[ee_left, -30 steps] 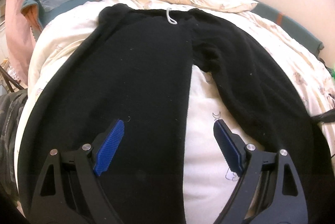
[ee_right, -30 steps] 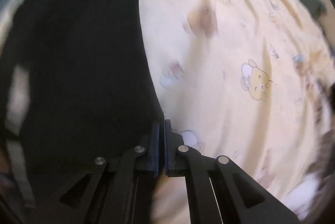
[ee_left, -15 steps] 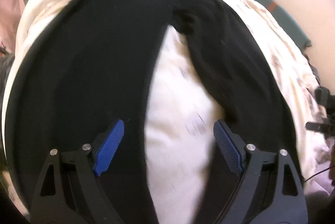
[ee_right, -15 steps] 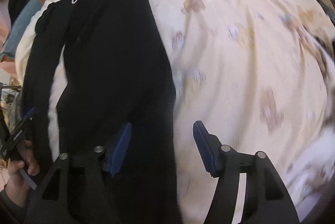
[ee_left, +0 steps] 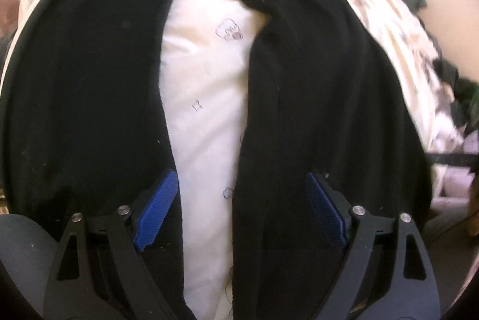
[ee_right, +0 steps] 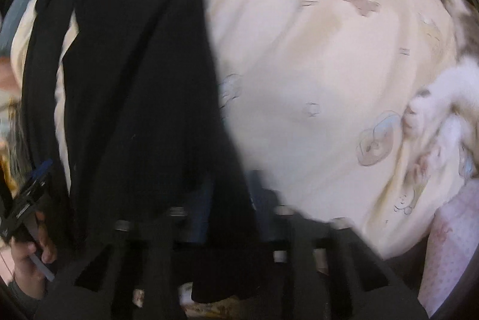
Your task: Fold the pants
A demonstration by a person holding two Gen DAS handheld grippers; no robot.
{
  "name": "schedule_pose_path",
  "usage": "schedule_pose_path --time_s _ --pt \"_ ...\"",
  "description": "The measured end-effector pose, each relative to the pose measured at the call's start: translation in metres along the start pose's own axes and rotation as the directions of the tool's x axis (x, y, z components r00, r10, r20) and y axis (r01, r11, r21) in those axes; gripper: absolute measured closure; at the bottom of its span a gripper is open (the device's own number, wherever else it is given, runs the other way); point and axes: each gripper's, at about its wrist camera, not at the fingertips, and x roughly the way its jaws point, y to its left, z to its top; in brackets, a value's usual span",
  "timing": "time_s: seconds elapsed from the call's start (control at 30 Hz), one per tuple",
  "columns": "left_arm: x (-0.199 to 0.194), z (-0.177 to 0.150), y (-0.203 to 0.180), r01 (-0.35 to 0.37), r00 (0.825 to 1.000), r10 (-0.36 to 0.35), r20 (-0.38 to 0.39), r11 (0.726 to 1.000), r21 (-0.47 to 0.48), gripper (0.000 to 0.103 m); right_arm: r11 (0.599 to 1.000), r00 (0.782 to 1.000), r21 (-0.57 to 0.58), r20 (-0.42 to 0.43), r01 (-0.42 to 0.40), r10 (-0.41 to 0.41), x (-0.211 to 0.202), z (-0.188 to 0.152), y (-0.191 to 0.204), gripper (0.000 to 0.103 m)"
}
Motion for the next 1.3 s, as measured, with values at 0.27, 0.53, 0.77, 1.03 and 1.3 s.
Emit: schedule_pose_path --time_s 0.27,0.53,0.77,1.03,1.3 --pt "-0.012 -0.002 0.003 -0.029 0.996 0.026 0.09 0.999 0.024 0.018 0.857 0.885 -0.234 0.037 0.459 -0.464 -0.041 -0.023 0.02 0.101" --pt "-0.009 -0.004 -0.006 -0.035 0.996 0.028 0.086 0.996 0.078 0.018 0.805 0.805 -0.284 -0.151 0.521 -0.574 0.036 -0.01 -0.004 0.073" --pt "-0.001 -0.003 0.004 0.016 0.999 -0.017 0.035 1.0 0.02 0.018 0.818 0.856 -0.271 0.047 0.507 -0.515 -0.024 -0.007 0.029 0.054" --pt "0.022 -0.021 -0.008 0.163 0.973 -0.163 -0.163 0.986 -0.015 0.087 0.991 0.962 -0.12 0.273 0.052 -0.017 -0.054 -0.039 0.062 0.052" --pt "-0.006 -0.059 -0.012 0.106 0.971 -0.107 -0.212 0.994 -0.02 0.102 0.994 0.943 -0.071 0.319 -0.078 0.096 -0.048 -0.062 0.05 0.052"
